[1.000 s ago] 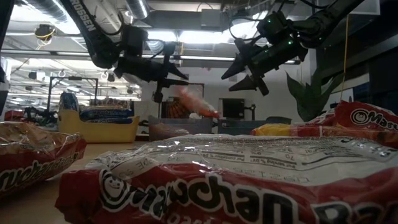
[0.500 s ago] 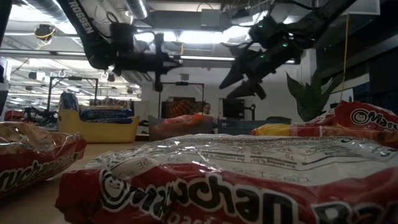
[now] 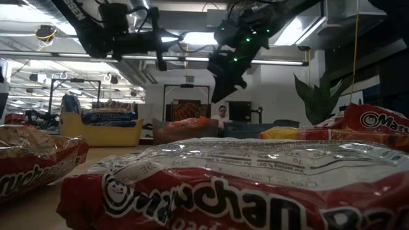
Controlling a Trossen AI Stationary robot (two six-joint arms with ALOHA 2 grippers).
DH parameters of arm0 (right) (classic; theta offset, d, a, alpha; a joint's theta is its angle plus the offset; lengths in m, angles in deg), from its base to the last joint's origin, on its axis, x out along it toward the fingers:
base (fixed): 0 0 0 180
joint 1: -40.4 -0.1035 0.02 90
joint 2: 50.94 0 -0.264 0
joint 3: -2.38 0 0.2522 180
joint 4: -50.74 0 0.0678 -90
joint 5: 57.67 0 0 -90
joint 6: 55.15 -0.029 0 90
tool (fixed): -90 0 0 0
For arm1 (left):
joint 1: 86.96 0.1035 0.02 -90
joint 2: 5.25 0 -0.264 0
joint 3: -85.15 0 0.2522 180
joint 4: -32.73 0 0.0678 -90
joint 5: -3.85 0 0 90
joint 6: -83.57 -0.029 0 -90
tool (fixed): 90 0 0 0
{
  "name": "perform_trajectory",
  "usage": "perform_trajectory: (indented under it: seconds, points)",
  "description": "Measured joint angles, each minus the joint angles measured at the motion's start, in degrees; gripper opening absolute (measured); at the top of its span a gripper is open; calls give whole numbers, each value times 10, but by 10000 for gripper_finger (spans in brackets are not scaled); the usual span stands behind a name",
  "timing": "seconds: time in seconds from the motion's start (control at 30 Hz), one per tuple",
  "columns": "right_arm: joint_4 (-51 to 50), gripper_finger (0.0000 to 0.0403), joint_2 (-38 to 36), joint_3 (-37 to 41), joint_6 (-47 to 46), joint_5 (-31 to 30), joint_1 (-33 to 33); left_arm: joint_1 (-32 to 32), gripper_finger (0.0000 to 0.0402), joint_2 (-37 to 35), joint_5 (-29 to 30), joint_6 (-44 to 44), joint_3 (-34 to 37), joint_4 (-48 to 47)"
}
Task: Sort Maruchan noodles
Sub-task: Put the orange noodle pack into the black bin
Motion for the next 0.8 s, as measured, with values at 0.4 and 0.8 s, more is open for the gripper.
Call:
perform_trajectory:
  seconds: [0.4,0.8]
  points:
    - [0,2,58,-9,-2,14,0,0,1,-1,-1,2,0,-2]
    - [77,1,82,-9,-1,15,7,0,1,-1,-7,3,0,-2]
